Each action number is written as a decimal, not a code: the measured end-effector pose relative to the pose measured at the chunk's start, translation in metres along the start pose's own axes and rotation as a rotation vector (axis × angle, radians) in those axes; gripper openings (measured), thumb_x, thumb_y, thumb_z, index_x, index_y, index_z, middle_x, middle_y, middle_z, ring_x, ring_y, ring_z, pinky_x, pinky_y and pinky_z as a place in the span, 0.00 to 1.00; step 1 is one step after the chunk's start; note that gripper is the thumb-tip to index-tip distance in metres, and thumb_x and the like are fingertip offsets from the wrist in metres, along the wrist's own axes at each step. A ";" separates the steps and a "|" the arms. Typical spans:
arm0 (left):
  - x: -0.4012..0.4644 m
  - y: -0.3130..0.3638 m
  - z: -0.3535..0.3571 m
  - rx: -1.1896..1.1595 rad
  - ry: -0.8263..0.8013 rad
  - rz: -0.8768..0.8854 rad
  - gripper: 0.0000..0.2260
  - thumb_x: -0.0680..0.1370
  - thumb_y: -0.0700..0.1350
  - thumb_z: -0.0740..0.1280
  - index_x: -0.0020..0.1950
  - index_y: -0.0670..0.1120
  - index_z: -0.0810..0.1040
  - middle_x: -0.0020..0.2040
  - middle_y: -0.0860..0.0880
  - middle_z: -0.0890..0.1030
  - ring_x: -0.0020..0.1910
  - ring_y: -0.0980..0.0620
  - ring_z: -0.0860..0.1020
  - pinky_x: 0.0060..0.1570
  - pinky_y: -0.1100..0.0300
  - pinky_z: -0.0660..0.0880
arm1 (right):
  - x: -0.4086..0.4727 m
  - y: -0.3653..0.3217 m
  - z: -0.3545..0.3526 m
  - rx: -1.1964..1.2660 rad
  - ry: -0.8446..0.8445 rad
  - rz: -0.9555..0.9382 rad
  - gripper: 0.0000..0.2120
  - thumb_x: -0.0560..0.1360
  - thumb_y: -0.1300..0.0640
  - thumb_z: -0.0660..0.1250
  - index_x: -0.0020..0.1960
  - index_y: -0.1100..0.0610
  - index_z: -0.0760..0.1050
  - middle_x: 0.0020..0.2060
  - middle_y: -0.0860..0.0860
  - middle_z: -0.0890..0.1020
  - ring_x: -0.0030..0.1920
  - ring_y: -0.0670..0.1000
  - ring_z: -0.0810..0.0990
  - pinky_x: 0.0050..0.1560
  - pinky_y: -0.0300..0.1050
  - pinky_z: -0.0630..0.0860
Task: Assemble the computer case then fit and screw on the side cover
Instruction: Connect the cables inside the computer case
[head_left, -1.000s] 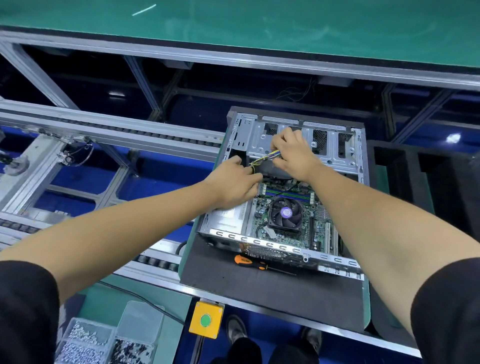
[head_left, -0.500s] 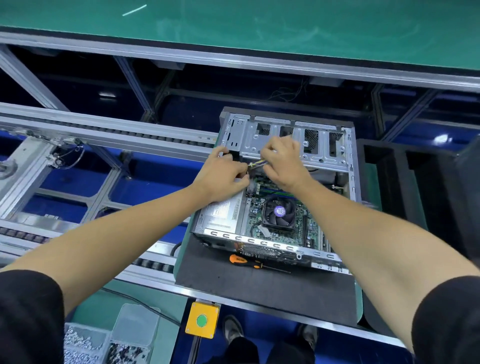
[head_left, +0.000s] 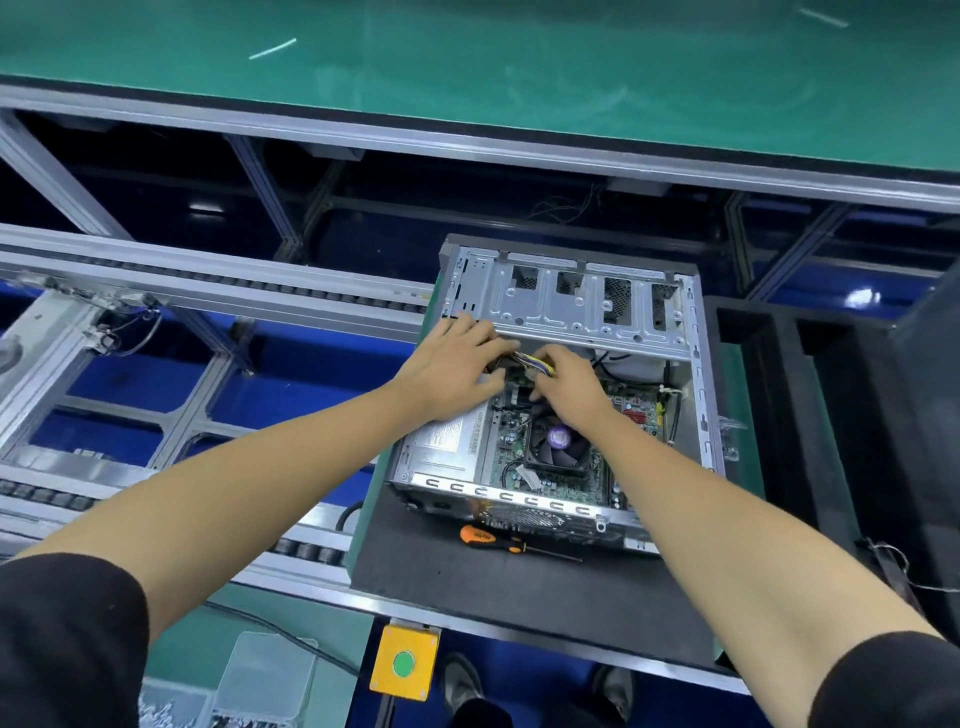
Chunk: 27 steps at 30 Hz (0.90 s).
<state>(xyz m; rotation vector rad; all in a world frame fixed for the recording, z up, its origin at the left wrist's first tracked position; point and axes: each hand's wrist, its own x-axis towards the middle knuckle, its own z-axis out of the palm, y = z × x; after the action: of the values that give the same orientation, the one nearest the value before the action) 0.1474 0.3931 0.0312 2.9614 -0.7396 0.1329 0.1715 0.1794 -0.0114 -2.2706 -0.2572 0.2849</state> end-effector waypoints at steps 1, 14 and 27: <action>0.000 0.000 0.001 0.014 -0.031 0.018 0.25 0.81 0.59 0.52 0.75 0.55 0.70 0.61 0.54 0.75 0.62 0.50 0.68 0.65 0.51 0.65 | -0.002 0.001 -0.001 0.085 0.007 0.031 0.03 0.79 0.63 0.67 0.50 0.57 0.75 0.33 0.49 0.84 0.33 0.47 0.84 0.35 0.44 0.79; 0.053 0.063 -0.007 -0.175 -0.432 -0.225 0.10 0.83 0.49 0.59 0.53 0.44 0.76 0.53 0.44 0.81 0.51 0.41 0.80 0.51 0.48 0.78 | 0.000 0.019 -0.035 0.228 -0.001 0.204 0.14 0.81 0.65 0.61 0.38 0.64 0.77 0.29 0.53 0.72 0.31 0.49 0.65 0.33 0.45 0.61; 0.096 0.075 0.026 -0.306 -0.546 -0.548 0.12 0.83 0.52 0.64 0.54 0.42 0.76 0.55 0.44 0.80 0.52 0.43 0.78 0.56 0.50 0.77 | 0.011 0.046 -0.040 0.174 0.028 0.304 0.16 0.80 0.57 0.65 0.33 0.55 0.71 0.23 0.49 0.64 0.27 0.49 0.60 0.32 0.46 0.55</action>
<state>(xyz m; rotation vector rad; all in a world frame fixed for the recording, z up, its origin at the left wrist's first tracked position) 0.1977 0.2795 0.0204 2.7744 0.0538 -0.7677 0.1976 0.1243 -0.0214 -2.1348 0.1257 0.4161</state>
